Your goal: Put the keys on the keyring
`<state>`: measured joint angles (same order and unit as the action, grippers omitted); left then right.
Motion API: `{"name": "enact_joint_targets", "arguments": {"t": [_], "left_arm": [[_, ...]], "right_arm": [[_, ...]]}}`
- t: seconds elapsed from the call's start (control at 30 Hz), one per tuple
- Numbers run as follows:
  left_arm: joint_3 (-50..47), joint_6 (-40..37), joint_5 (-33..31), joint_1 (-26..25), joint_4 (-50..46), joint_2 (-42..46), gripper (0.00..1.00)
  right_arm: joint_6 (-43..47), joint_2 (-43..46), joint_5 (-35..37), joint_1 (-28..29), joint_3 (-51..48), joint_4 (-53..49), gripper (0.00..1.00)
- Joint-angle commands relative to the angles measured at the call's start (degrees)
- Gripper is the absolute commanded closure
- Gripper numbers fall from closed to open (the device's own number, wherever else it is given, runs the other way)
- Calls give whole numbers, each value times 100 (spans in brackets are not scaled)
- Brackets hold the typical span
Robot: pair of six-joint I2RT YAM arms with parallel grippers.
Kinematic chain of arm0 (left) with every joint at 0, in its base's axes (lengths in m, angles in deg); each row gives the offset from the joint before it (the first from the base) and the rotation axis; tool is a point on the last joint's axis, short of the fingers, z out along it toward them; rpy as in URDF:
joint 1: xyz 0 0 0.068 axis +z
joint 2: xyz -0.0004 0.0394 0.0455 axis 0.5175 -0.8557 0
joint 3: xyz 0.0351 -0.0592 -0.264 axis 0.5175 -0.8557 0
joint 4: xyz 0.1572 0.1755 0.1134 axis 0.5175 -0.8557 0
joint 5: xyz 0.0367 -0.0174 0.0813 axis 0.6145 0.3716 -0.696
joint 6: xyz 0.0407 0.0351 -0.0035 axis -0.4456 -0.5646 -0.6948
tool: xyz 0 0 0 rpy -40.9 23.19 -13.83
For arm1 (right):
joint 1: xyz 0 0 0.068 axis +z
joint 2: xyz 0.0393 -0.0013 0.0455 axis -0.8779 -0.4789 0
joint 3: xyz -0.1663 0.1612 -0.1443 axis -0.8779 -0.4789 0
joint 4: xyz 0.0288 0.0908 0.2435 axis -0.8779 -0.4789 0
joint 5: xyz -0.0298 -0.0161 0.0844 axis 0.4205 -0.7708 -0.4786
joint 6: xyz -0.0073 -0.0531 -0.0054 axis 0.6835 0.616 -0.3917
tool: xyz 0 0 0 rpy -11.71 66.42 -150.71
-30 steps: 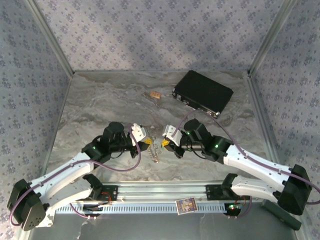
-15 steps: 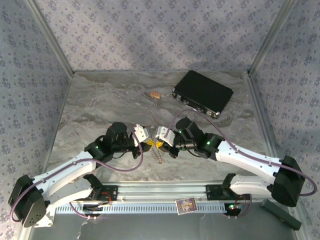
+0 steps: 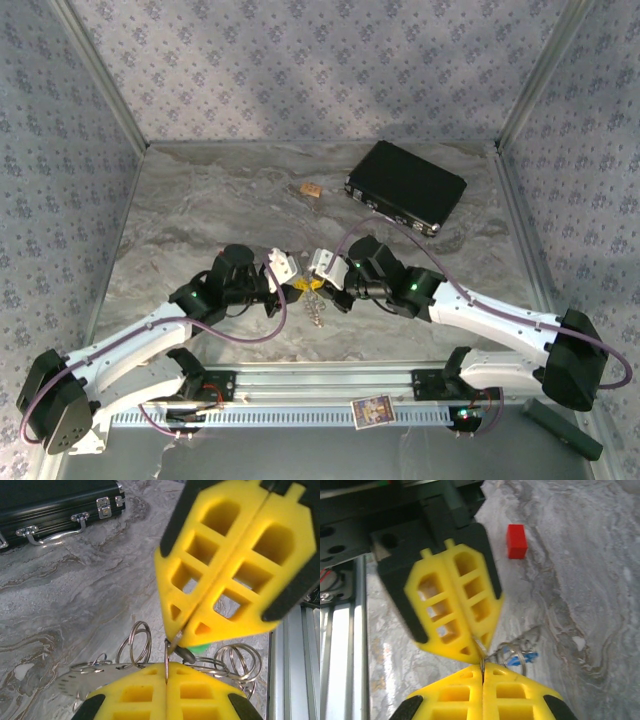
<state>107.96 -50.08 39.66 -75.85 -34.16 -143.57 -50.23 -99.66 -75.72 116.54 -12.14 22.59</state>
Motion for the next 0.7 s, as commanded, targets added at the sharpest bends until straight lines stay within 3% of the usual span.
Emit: {"name": "enact_joint_targets", "arguments": {"t": [0.0, 0.27, 0.67], "left_arm": [[121, 39, 160, -35, 229, 40, 100], [106, 1, -37, -46, 311, 104, 100], [-332, -734, -1008, -443, 812, 490, 100]], "right_arm": [[-262, 65, 415, -9, 119, 236, 100], [-673, 10, 655, 1, 159, 175, 100], [-2474, -209, 472, -104, 29, 418, 100]]}}
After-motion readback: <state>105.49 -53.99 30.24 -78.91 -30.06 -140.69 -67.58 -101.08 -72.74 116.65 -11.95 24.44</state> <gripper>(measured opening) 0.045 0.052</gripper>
